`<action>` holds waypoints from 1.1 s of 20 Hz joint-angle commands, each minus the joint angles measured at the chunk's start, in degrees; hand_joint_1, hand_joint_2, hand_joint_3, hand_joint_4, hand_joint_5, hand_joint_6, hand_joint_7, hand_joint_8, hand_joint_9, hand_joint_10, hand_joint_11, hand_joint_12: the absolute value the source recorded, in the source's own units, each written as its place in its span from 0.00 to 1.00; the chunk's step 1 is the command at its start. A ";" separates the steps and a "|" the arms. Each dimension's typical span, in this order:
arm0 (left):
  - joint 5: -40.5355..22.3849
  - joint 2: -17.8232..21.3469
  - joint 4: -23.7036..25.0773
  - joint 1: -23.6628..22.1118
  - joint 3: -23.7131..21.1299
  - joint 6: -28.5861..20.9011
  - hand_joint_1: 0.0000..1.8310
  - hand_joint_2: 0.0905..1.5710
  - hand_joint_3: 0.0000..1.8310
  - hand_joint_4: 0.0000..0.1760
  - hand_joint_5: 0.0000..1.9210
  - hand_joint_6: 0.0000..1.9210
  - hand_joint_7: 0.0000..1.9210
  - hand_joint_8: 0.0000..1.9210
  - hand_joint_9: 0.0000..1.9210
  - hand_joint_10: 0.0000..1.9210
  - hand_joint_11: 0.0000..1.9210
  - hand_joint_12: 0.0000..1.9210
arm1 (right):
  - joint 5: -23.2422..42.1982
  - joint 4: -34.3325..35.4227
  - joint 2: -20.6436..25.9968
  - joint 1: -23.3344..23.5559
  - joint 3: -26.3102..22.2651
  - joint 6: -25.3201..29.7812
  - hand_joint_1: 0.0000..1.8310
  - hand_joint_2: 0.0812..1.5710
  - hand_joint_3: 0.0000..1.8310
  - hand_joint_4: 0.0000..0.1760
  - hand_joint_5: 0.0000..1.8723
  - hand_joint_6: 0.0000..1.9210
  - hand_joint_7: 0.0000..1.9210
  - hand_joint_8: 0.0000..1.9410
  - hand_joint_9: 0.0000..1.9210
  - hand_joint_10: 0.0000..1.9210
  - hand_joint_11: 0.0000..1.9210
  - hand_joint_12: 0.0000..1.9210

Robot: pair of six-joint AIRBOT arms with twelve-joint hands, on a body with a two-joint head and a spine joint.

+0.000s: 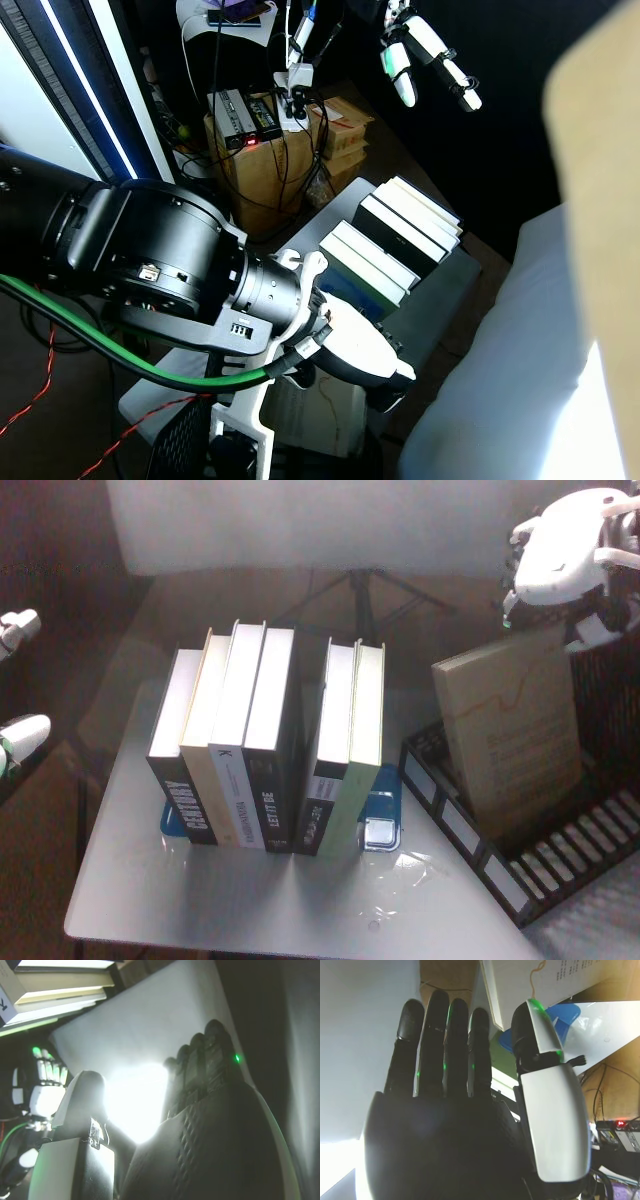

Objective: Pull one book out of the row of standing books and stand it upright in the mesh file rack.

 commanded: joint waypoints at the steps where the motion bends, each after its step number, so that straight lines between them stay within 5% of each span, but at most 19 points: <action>1: -7.33 0.22 -0.63 0.04 0.35 -0.56 0.39 0.87 0.00 0.00 0.06 0.00 0.02 0.01 0.01 0.00 0.00 0.09 | -5.23 -1.10 0.72 0.56 -0.96 -0.02 0.14 0.84 0.01 0.00 0.17 0.00 0.19 0.00 0.10 0.28 0.00 0.77; 2: -7.48 0.31 -0.38 -0.03 0.29 -0.67 0.37 0.88 0.00 0.03 0.05 0.00 0.02 0.00 0.00 0.00 0.00 0.07 | -5.21 -0.99 2.43 2.79 -3.50 -0.03 0.20 0.85 0.00 0.00 0.16 0.00 0.16 0.00 0.10 0.21 0.00 0.70; 4: -7.99 0.39 -0.12 -0.68 0.19 -0.76 0.37 0.88 0.00 0.08 0.04 0.00 0.01 0.00 0.00 0.00 0.00 0.01 | -5.47 2.78 6.25 5.77 -7.22 -0.03 0.24 0.86 0.00 0.00 0.07 0.00 0.06 0.00 0.05 0.09 0.00 0.39; 5: -8.34 0.55 0.03 -0.90 0.10 -0.84 0.37 0.88 0.00 0.01 0.04 0.00 0.01 0.00 0.00 0.00 0.00 0.00 | -5.47 6.44 7.15 6.34 -8.04 -1.02 0.23 0.86 0.00 0.05 0.04 0.00 0.04 0.00 0.04 0.07 0.00 0.40; 6: -8.65 0.65 0.48 -1.44 0.11 -0.90 0.36 0.89 0.00 0.00 0.04 0.00 0.00 0.00 0.00 0.00 0.00 0.00 | -5.37 17.68 7.93 6.48 -8.60 -8.49 0.21 0.87 0.00 0.14 0.03 0.00 0.03 0.00 0.04 0.06 0.00 0.41; 7: -8.74 0.71 0.91 -1.90 0.13 -0.90 0.34 0.89 0.00 0.08 0.02 0.00 0.00 0.00 0.00 0.00 0.00 0.00 | -4.77 23.33 8.36 6.60 -8.74 -12.13 0.19 0.87 0.00 0.18 0.02 0.00 0.02 0.00 0.04 0.05 0.00 0.44; 8: -8.93 0.86 1.97 -3.01 0.19 -0.89 0.34 0.89 0.00 0.10 0.02 0.00 0.00 0.00 0.00 0.00 0.00 0.00 | -3.11 38.50 9.16 6.71 -8.47 -21.99 0.18 0.86 0.00 0.18 0.02 0.00 0.02 0.00 0.04 0.05 0.00 0.44; 11: -8.53 1.00 5.60 -6.41 0.62 -0.95 0.35 0.88 0.00 0.22 0.02 0.00 0.00 0.00 0.00 0.00 0.00 0.00 | 2.94 63.39 10.25 5.37 -6.84 -32.88 0.19 0.86 0.00 0.03 0.01 0.00 0.00 0.00 0.02 0.03 0.00 0.37; 12: -8.01 0.97 7.66 -8.30 0.89 -1.00 0.36 0.88 0.00 0.23 0.00 0.00 0.00 0.00 0.00 0.00 0.00 0.00 | 4.56 71.14 11.07 4.21 -6.97 -36.60 0.19 0.86 0.00 0.21 0.00 0.00 0.00 0.00 0.00 0.01 0.00 0.31; 13: -7.66 0.98 9.03 -9.57 1.10 -1.11 0.39 0.87 0.00 0.10 0.00 0.00 0.00 0.00 0.00 0.00 0.00 0.00 | 5.33 74.85 11.70 3.47 -7.31 -38.73 0.18 0.85 0.00 0.25 0.00 0.00 0.00 0.00 0.02 0.01 0.00 0.34; 15: -6.58 0.92 13.06 -13.02 1.59 -1.58 0.33 0.87 0.00 0.15 0.00 0.00 0.00 0.00 0.00 0.00 0.00 0.00 | 7.67 84.37 13.78 1.42 -8.99 -44.27 0.21 0.87 0.00 0.05 0.00 0.00 0.00 0.00 0.00 0.00 0.00 0.04; 16: -5.82 0.81 15.34 -15.11 1.79 -1.78 0.31 0.87 0.00 0.16 0.00 0.00 0.00 0.00 0.00 0.00 0.00 0.00 | 8.65 89.11 15.36 0.45 -10.48 -47.54 0.22 0.87 0.00 0.06 0.00 0.00 0.00 0.00 0.01 0.00 0.00 0.01; 22: -2.44 0.06 26.66 -23.60 2.36 -4.07 0.28 0.86 0.00 0.25 0.00 0.00 0.00 0.00 0.00 0.00 0.00 0.00 | 16.07 112.64 21.62 -7.75 -17.24 -63.16 0.07 0.86 0.00 0.02 0.00 0.00 0.00 0.00 0.00 0.00 0.00 0.00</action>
